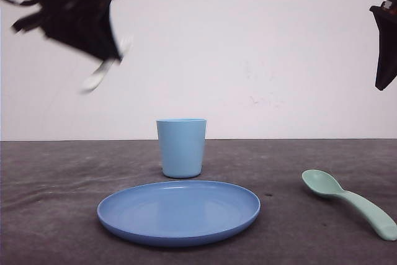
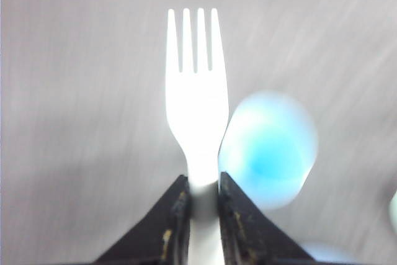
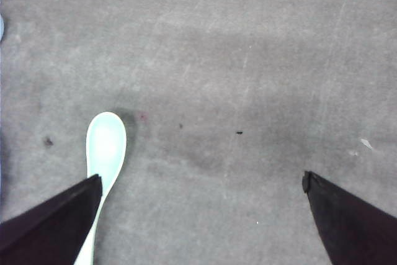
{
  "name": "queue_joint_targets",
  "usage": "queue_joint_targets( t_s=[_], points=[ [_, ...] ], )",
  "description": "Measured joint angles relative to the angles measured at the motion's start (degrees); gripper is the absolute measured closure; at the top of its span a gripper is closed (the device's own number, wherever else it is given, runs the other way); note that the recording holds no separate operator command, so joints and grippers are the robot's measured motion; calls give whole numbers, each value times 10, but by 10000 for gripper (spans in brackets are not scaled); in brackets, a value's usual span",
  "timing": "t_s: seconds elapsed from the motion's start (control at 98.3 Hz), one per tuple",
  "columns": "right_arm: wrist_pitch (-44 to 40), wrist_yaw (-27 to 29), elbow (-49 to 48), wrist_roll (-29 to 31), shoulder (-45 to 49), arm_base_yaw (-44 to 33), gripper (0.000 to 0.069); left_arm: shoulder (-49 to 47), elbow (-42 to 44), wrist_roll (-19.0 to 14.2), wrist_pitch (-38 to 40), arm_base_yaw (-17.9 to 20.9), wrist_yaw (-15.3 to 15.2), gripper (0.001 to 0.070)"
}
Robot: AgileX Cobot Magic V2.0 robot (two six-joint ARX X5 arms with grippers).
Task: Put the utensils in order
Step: 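Carry the fork over the blue cup and drop it in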
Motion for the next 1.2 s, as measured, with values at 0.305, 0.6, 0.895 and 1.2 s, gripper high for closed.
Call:
queue_joint_targets(
  t_s=[0.305,0.6,0.895,1.2],
  points=[
    [0,0,0,0,0,0,33,16,0,6,222,-1,0,666],
    [2,0,0,0,0,0,33,96,0,25,320,-17,0,666],
    [2,0,0,0,0,0,33,185,0,66,374,-52,2,666],
    [2,0,0,0,0,0,33,248,-3,83,378,-54,2,666]
  ],
)
